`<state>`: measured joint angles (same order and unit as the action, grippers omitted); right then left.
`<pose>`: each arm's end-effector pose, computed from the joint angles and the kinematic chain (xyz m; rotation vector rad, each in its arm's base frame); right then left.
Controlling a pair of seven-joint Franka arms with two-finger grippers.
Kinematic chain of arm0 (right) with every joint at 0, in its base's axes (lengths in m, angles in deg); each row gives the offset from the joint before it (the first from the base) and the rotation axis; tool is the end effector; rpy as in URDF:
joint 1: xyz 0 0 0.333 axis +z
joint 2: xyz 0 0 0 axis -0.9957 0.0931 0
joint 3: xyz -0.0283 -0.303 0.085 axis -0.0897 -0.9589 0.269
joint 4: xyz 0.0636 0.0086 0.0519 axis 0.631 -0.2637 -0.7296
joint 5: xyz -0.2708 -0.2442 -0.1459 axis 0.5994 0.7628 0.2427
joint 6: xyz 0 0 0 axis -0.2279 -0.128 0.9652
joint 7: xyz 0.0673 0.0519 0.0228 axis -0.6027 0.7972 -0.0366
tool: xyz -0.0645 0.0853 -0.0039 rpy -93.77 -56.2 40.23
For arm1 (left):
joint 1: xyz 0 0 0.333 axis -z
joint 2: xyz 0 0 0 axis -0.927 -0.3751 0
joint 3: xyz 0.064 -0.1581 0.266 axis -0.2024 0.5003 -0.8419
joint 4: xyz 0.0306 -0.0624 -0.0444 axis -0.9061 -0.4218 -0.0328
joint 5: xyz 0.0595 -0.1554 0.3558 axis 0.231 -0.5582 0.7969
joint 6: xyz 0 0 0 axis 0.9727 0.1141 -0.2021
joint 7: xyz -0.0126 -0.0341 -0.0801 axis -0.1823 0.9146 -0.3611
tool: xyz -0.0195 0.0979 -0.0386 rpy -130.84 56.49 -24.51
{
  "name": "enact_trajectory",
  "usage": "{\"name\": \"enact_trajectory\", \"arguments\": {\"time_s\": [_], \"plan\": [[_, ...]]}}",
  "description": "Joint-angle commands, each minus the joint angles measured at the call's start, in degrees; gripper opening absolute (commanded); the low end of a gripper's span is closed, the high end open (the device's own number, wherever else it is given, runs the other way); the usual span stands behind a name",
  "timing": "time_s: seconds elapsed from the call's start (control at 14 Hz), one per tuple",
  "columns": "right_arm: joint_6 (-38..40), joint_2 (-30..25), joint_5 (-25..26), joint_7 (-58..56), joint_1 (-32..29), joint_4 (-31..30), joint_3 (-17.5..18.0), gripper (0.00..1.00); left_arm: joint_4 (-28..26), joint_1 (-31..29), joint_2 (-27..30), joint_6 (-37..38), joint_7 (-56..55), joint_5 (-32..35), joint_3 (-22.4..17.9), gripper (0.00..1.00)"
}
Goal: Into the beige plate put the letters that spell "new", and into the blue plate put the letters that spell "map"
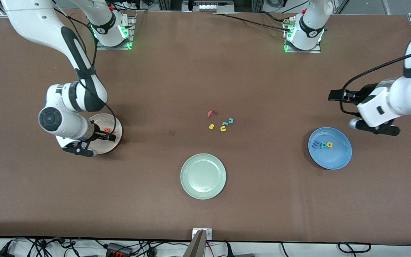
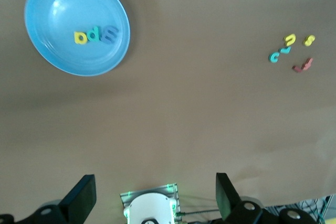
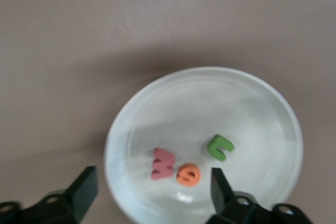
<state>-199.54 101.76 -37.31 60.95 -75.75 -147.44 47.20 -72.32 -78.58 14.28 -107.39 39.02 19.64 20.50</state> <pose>0.6312 0.0788 0.2694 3.0910 -0.3734 -0.2025 0.6081 -0.0477 0.5309 2.9634 -0.1736 -0.5309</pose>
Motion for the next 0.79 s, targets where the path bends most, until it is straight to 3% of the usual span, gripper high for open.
{"name": "enact_trajectory", "arguments": {"time_s": [0.0,0.21,0.43,0.71], "plan": [[13.2,-0.2,-0.2,0.9,-0.8,10.6,0.4,1.0,-5.0,6.3,4.2,-4.4,1.4,-1.8,-7.4,1.0],[17.0,-1.1,-0.1,-0.4,-2.8,15.2,0.3,1.0,-9.3,9.5,8.4,-9.5,1.0,-1.5,-10.9,1.0],[23.4,-2.0,0.2,-3.8,-3.5,23.0,0.4,1.0,-16.6,14.3,14.8,-22.2,1.2,-2.1,-15.6,1.0],[29.8,-2.8,0.1,-13.0,-7.5,30.5,-1.4,1.0,-18.4,18.9,16.9,-25.5,1.4,-1.6,-19.7,1.0]]}}
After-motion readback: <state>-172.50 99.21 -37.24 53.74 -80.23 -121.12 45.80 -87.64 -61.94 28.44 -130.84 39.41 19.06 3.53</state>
